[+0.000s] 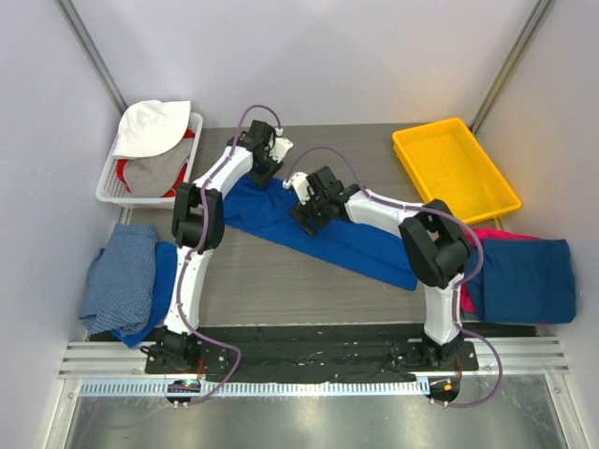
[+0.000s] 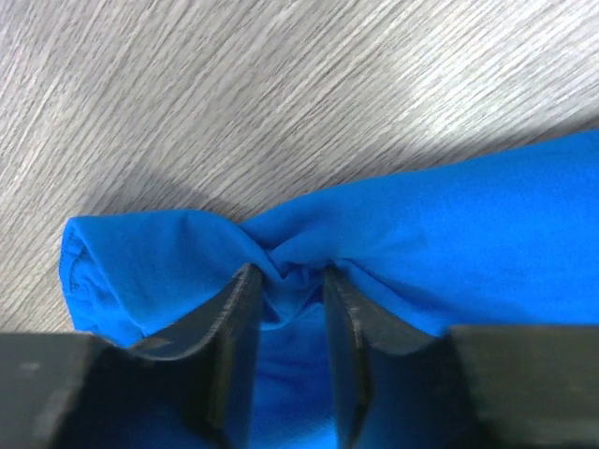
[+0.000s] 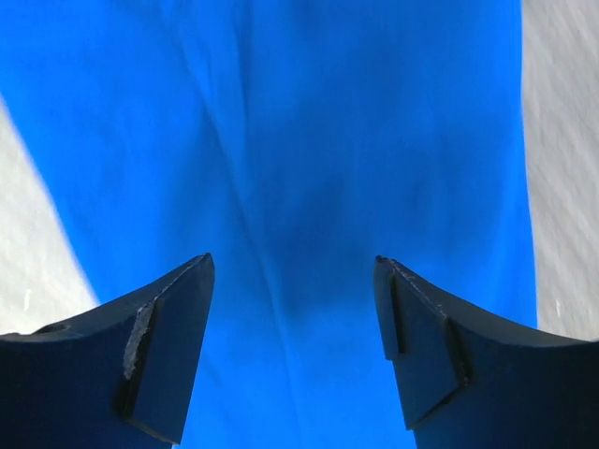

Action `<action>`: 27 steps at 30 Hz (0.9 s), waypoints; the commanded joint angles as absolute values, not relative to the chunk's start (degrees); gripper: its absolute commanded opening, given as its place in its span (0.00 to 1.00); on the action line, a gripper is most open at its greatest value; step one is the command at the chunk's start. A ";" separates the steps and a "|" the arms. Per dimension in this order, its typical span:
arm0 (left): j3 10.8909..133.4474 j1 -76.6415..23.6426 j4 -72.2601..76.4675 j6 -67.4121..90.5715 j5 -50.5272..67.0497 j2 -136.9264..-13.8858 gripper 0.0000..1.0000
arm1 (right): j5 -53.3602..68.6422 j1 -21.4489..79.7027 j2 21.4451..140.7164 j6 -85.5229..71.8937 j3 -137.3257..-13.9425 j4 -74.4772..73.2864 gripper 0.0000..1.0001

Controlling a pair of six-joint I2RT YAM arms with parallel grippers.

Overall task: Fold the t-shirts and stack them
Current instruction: Rotate the tshirt 90 degrees

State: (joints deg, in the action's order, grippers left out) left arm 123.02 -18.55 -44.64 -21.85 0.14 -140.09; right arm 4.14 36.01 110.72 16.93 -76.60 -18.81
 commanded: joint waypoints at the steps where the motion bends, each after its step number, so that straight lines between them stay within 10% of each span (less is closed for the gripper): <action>1: 122.08 -17.93 -47.46 -22.32 2.64 -138.25 0.42 | 4.22 37.53 114.42 16.08 -85.58 -10.19 0.78; 8: 121.47 -17.93 -47.29 -21.88 3.87 -137.02 0.73 | 6.76 40.95 122.42 18.10 -96.49 -13.00 0.95; 27: 118.83 -18.37 -50.71 -19.60 8.96 -136.06 0.74 | 9.23 48.78 129.11 17.76 -103.27 -16.43 0.95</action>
